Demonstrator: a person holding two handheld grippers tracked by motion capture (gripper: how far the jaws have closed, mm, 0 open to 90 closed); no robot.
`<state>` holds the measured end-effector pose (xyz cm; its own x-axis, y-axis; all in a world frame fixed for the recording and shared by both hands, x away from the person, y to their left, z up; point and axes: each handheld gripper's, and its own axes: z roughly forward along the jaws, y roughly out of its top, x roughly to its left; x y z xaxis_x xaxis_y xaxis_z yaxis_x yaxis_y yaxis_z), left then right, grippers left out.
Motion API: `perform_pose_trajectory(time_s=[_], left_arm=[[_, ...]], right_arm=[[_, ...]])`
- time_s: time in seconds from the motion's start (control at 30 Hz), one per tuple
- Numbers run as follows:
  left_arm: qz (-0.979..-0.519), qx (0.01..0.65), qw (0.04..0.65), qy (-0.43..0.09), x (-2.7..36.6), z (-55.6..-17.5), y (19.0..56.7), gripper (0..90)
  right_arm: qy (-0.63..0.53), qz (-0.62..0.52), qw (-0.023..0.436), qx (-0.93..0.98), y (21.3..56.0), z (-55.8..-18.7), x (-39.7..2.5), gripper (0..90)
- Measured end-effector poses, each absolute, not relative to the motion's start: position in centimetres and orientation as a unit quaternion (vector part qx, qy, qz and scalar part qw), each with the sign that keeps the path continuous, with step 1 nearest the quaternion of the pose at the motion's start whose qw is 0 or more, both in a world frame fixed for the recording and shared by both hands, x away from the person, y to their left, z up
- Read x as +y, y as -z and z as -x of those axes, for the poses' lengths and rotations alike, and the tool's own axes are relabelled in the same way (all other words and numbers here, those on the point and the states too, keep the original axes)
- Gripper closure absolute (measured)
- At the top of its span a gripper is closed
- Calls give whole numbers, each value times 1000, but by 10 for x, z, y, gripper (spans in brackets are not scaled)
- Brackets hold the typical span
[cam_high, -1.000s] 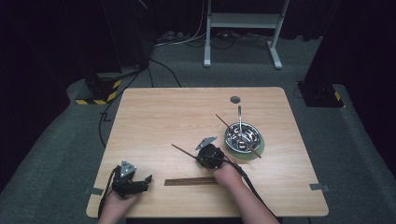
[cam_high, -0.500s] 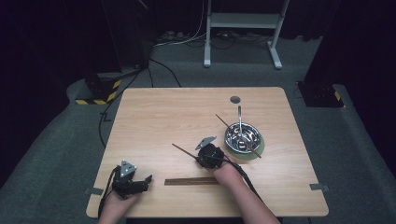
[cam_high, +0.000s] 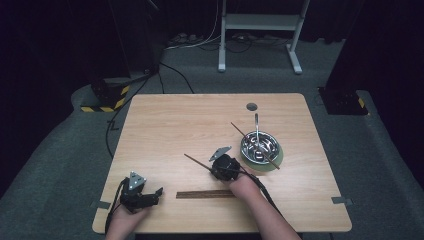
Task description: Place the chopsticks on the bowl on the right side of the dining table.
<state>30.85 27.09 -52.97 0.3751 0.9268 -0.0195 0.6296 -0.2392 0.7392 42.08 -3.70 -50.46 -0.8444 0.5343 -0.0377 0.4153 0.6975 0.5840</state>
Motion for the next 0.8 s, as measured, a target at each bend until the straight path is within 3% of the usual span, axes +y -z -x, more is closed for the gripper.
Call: perform_pose_trajectory(time_s=[0.8], left_arm=[[-759, 511, 338, -221, 271, -309, 529, 151]], right_arm=[[-285, -243, 124, 919, 498, -422, -37, 845]])
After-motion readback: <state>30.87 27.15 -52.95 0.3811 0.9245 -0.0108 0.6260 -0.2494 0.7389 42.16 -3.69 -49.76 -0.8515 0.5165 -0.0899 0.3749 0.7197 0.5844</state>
